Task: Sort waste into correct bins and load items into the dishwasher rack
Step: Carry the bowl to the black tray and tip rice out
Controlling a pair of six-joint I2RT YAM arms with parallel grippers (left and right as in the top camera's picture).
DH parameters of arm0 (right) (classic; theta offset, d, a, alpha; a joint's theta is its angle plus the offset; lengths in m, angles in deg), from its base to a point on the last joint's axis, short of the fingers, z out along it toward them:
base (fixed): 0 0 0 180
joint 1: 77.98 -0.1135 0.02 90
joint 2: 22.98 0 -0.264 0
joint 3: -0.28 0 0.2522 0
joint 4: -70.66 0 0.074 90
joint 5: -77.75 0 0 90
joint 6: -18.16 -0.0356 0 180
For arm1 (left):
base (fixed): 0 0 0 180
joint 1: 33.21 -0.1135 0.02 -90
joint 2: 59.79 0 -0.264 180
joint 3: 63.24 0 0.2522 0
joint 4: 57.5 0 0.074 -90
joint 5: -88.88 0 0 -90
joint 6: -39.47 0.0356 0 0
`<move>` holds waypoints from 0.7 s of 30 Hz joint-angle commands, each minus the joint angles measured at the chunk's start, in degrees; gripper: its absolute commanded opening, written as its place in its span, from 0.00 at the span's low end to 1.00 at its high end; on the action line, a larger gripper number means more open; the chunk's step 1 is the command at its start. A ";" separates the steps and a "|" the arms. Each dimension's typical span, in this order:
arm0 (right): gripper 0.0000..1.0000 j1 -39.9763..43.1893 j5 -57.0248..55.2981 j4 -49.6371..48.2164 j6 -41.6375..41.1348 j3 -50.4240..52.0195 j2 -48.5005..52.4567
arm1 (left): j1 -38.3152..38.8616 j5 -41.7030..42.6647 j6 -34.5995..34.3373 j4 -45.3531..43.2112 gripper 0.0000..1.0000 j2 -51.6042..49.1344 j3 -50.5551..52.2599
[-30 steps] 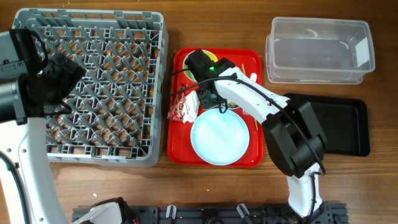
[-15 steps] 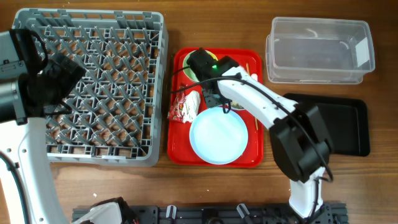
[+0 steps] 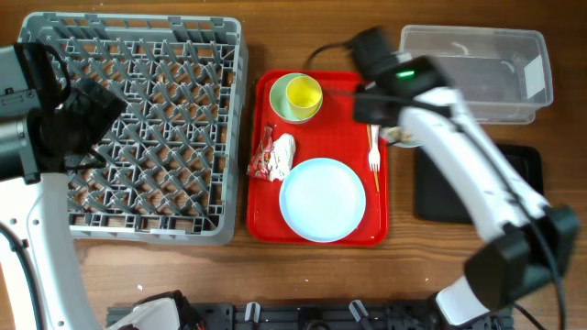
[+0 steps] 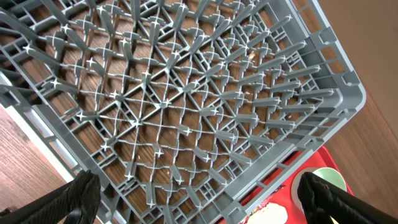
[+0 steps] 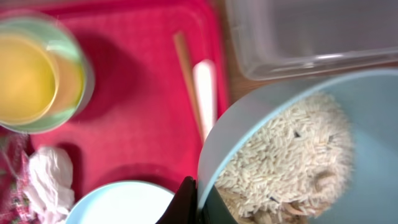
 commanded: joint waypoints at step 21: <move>0.04 48.57 49.18 0.87 22.62 16.57 -2.91 | -0.31 0.04 -0.57 -0.07 1.00 0.24 -0.26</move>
